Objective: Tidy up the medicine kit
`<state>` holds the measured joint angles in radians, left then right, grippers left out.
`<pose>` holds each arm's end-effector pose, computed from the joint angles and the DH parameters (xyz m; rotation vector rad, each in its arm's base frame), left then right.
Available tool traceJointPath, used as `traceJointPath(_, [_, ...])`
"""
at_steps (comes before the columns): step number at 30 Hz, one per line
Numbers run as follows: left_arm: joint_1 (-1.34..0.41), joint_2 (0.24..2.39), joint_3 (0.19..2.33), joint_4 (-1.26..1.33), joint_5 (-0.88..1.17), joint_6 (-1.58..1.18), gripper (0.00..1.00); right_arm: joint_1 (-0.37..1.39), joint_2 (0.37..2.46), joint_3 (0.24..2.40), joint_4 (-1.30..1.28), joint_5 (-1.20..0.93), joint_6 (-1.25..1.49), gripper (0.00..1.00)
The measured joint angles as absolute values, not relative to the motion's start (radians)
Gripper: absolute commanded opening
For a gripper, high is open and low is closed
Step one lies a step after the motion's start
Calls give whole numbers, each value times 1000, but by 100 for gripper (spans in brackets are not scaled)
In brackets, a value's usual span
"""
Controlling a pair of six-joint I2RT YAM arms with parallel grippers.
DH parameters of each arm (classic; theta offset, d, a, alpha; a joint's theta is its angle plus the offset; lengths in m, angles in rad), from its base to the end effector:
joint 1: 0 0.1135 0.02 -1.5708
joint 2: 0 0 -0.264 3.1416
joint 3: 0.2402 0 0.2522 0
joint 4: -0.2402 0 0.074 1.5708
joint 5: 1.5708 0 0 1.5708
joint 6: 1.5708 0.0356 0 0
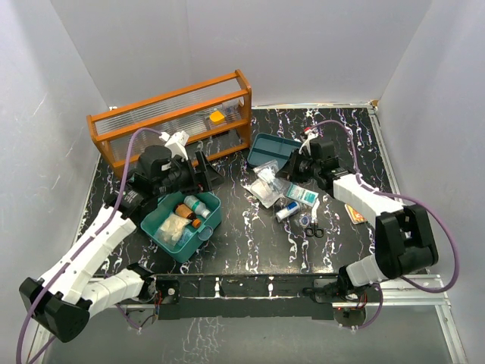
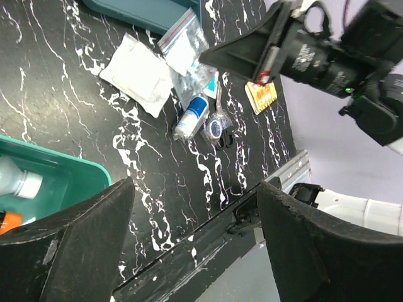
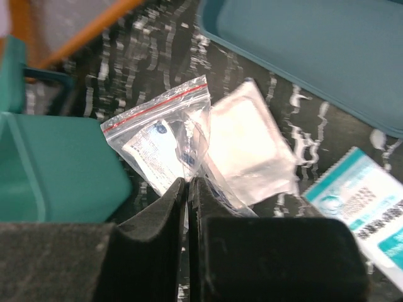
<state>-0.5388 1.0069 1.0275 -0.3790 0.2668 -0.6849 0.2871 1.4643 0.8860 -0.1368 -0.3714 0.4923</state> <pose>0.1875 -0.1230 0.3637 0.0408 2.0695 -1.0471 0.2944 0.1004 0.2221 0.0406 2.3663 0.8183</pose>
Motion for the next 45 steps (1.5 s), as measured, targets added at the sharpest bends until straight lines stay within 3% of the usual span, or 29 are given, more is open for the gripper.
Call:
traceJointPath(7, [-545,1052,927,-263,306,-772,78,325,1328,884,-96,-447,672,3])
traceJointPath(14, [-609,1111,871,-140,270,-829,76,495,1226,845,-51,-430,905,3])
traceJointPath(19, [-648,1105,816,-68,208,-853,69,587,1190,797,-41,-387,1044,3])
traceJointPath(25, [-657,1070,721,6,193,-904,53,590,1189,793,-33,-365,1125,4])
traceJointPath(33, [-665,1069,692,108,218,-947,53,590,1225,793,14,-377,1182,4])
traceJointPath(38, [-665,1069,690,163,242,-963,43,590,1241,790,33,-393,1203,6])
traceJointPath(45, [-665,1069,680,176,243,-970,21,592,1247,789,65,-418,1214,11])
